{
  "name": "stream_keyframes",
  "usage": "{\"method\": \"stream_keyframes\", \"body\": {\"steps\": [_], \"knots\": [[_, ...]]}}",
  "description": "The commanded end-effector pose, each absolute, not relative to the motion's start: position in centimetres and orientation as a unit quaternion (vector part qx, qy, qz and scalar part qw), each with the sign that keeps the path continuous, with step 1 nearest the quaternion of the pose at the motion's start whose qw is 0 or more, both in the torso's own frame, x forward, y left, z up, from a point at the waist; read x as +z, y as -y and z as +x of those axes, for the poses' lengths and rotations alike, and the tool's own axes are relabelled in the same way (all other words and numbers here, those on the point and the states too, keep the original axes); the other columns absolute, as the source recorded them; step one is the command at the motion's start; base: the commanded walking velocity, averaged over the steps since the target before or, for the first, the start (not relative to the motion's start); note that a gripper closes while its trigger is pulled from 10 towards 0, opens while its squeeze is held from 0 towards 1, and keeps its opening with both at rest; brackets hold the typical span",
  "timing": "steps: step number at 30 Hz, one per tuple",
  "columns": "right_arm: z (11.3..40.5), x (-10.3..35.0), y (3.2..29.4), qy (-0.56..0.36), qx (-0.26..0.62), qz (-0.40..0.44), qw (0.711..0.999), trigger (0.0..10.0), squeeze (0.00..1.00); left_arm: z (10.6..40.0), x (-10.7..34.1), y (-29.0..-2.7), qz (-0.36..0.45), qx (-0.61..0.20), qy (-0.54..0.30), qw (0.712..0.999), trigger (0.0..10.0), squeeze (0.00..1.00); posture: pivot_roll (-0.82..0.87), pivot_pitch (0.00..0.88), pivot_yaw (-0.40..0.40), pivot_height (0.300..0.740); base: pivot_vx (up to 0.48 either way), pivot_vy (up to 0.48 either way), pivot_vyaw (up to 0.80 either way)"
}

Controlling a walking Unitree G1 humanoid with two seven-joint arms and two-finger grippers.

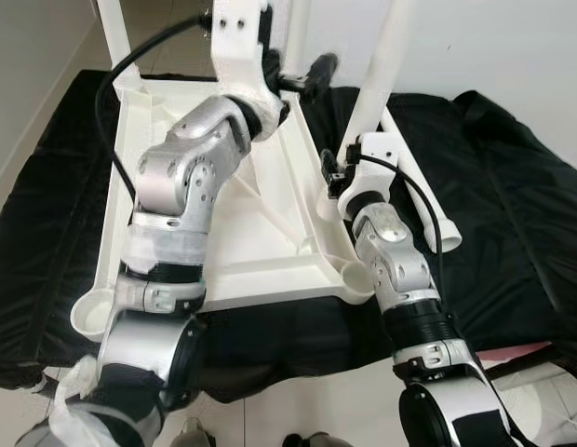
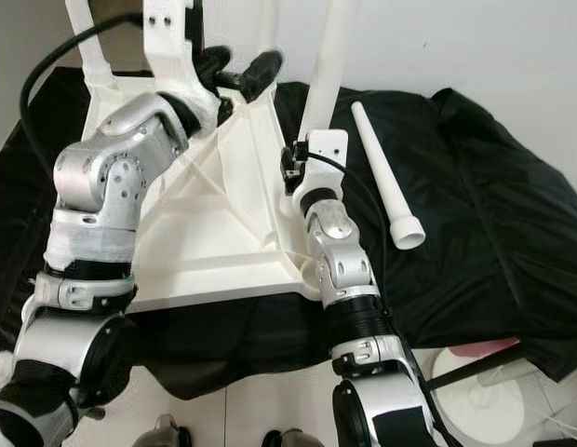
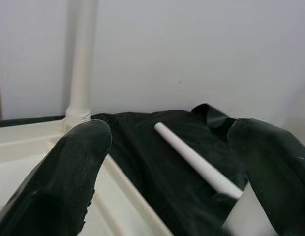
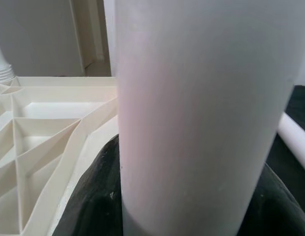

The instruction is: Building children table

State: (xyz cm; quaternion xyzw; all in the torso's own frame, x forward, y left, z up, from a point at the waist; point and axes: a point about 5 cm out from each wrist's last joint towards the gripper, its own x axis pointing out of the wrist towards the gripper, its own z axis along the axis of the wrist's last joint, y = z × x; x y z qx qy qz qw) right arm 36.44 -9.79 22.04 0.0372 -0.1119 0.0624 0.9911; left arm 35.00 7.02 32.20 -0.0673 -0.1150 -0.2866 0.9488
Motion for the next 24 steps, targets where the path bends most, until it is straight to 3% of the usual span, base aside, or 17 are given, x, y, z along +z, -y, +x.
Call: {"method": "stream_keyframes", "body": {"steps": [1, 17, 24], "knots": [[36.3, 22.5, 10.5, 0.127, 0.049, 0.042, 0.990, 10.0, 0.00, 34.7, 32.4, -6.9, -0.061, -0.284, 0.130, 0.948, 10.0, 0.00, 0.05, 0.099, -0.084, 0.740, 0.000, 0.000, 0.00], [35.9, 22.0, 11.8, 0.151, 0.021, 0.023, 0.988, 10.0, 0.00, 33.4, 27.6, -8.7, -0.055, -0.228, 0.133, 0.963, 10.0, 0.00, 0.04, 0.072, -0.032, 0.740, 0.000, 0.000, 0.00], [34.4, 21.3, 12.0, 0.167, 0.054, 0.016, 0.984, 10.0, 0.00, 33.0, 25.9, -9.4, -0.028, -0.217, 0.130, 0.967, 10.0, 0.00, 0.02, 0.075, -0.023, 0.740, 0.000, 0.000, 0.00]]}}
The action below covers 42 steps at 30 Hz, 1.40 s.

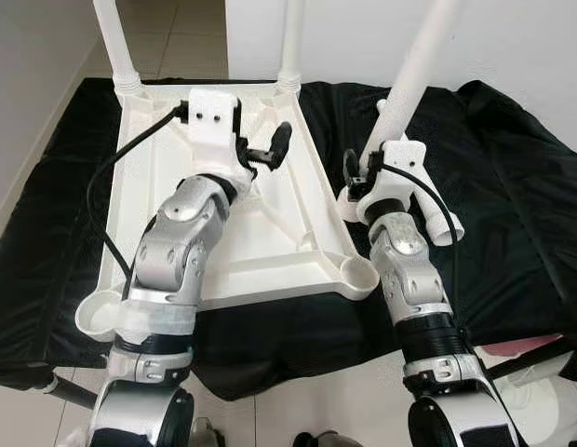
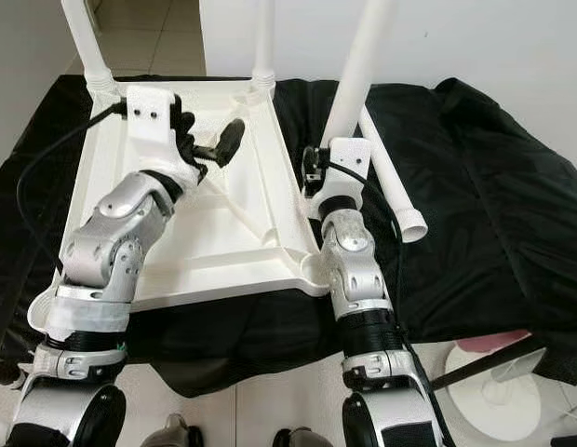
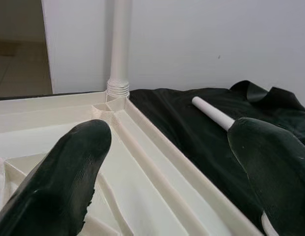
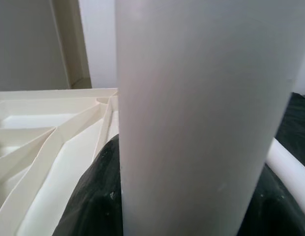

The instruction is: Building children table

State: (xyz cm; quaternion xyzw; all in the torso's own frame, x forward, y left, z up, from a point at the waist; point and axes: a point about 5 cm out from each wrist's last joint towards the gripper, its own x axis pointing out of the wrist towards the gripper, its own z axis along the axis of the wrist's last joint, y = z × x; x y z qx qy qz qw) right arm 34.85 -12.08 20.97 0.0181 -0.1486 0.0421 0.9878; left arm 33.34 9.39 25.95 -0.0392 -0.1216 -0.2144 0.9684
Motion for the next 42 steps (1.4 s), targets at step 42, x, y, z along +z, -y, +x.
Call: {"method": "stream_keyframes", "body": {"steps": [42], "knots": [[29.7, 18.8, 12.3, 0.163, 0.194, 0.003, 0.967, 10.0, 0.00, 25.7, 19.1, -7.5, 0.101, -0.442, 0.074, 0.888, 10.0, 0.00, 0.02, 0.094, -0.070, 0.740, 0.000, 0.000, 0.00]]}}
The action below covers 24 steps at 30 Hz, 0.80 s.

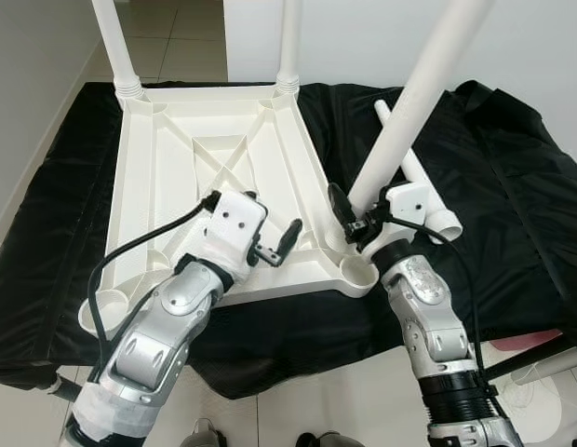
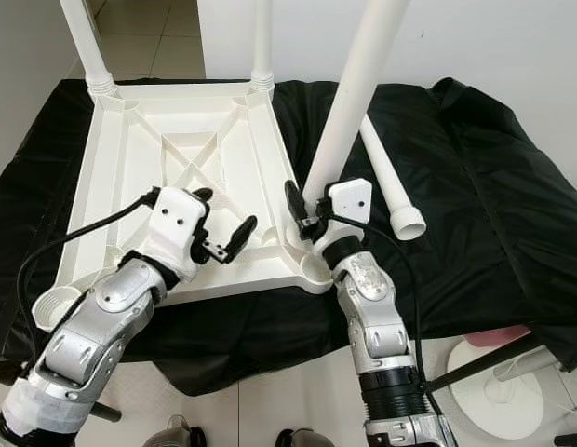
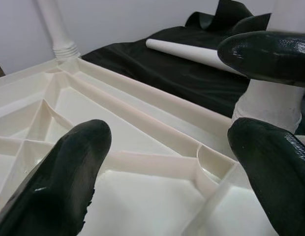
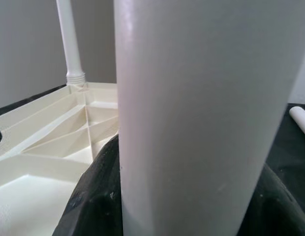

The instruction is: Building children table

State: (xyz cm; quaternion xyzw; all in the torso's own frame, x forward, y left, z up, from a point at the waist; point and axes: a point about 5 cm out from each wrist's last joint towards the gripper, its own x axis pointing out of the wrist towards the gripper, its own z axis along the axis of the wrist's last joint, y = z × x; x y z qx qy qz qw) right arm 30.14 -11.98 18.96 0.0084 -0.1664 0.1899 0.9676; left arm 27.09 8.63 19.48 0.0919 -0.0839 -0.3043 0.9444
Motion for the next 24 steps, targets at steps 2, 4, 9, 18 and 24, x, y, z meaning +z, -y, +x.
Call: {"method": "stream_keyframes", "body": {"steps": [2, 4, 9, 18, 24], "knots": [[29.3, 18.5, 12.3, 0.158, 0.196, 0.003, 0.968, 10.0, 0.00, 25.3, 18.9, -7.5, 0.089, -0.462, 0.065, 0.880, 10.0, 0.00, 0.01, 0.091, -0.068, 0.740, 0.000, 0.000, 0.00], [29.0, 18.3, 12.3, 0.154, 0.196, 0.003, 0.968, 10.0, 0.00, 24.8, 18.8, -7.5, 0.085, -0.480, 0.062, 0.871, 10.0, 0.00, 0.01, 0.091, -0.068, 0.740, 0.000, 0.000, 0.00], [28.4, 18.0, 12.5, 0.146, 0.195, 0.001, 0.970, 10.0, 0.00, 24.2, 18.4, -7.4, 0.090, -0.504, 0.053, 0.857, 10.0, 0.00, 0.00, 0.091, -0.066, 0.740, 0.000, 0.000, 0.00], [27.1, 16.4, 13.4, 0.116, 0.193, -0.018, 0.974, 10.0, 0.00, 23.9, 18.1, -7.5, 0.100, -0.522, 0.044, 0.846, 10.0, 0.00, -0.01, 0.090, -0.063, 0.740, 0.000, 0.000, 0.00], [27.0, 16.0, 13.6, 0.107, 0.195, -0.023, 0.975, 10.0, 0.00, 23.8, 18.1, -7.7, 0.103, -0.528, 0.040, 0.842, 10.0, 0.00, 0.00, 0.091, -0.064, 0.740, 0.000, 0.000, 0.00]]}}
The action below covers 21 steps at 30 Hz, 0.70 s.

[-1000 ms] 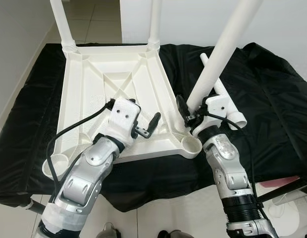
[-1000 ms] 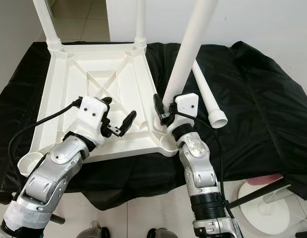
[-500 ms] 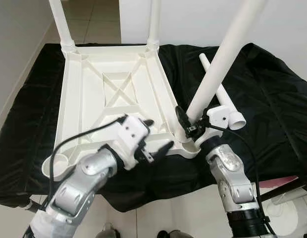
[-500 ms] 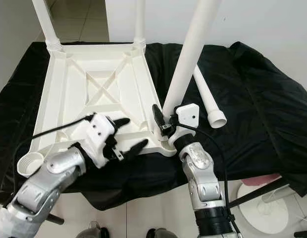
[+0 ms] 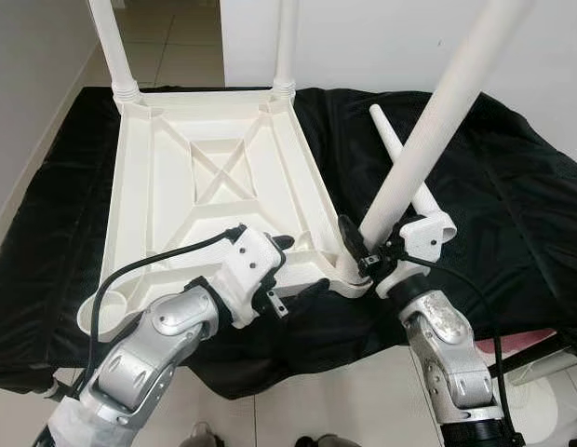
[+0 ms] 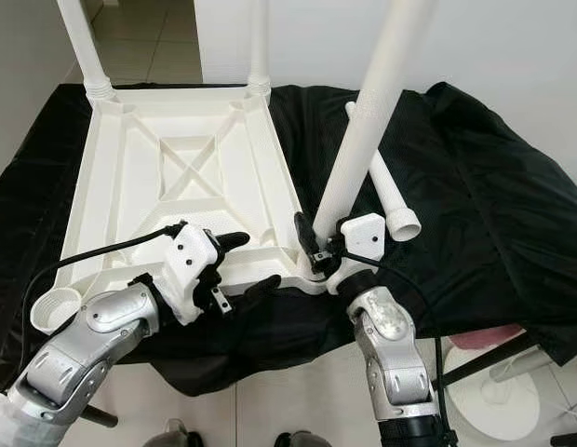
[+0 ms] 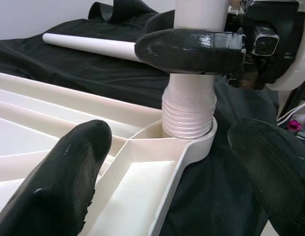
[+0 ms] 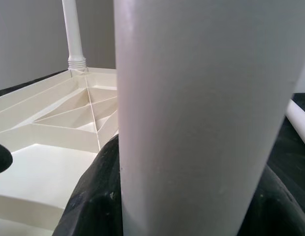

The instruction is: Building children table

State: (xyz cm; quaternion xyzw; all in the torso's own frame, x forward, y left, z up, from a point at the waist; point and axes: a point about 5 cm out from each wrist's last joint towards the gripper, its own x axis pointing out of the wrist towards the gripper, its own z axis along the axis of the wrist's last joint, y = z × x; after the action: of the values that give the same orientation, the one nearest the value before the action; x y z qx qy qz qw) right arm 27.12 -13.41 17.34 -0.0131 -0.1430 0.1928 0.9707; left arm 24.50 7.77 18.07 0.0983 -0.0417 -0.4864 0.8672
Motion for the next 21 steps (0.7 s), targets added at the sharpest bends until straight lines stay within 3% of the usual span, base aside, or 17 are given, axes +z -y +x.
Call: {"method": "stream_keyframes", "body": {"steps": [1, 21], "knots": [[27.0, 16.0, 13.6, 0.107, 0.195, -0.023, 0.975, 10.0, 0.00, 23.8, 18.1, -7.7, 0.103, -0.528, 0.040, 0.842, 10.0, 0.00, 0.00, 0.091, -0.064, 0.740, 0.000, 0.000, 0.00], [26.4, 14.3, 12.9, 0.092, 0.256, -0.090, 0.958, 10.0, 0.00, 24.2, 18.9, -8.3, 0.096, -0.513, 0.043, 0.852, 10.0, 0.00, 0.02, 0.094, -0.061, 0.740, 0.000, 0.000, 0.00]]}}
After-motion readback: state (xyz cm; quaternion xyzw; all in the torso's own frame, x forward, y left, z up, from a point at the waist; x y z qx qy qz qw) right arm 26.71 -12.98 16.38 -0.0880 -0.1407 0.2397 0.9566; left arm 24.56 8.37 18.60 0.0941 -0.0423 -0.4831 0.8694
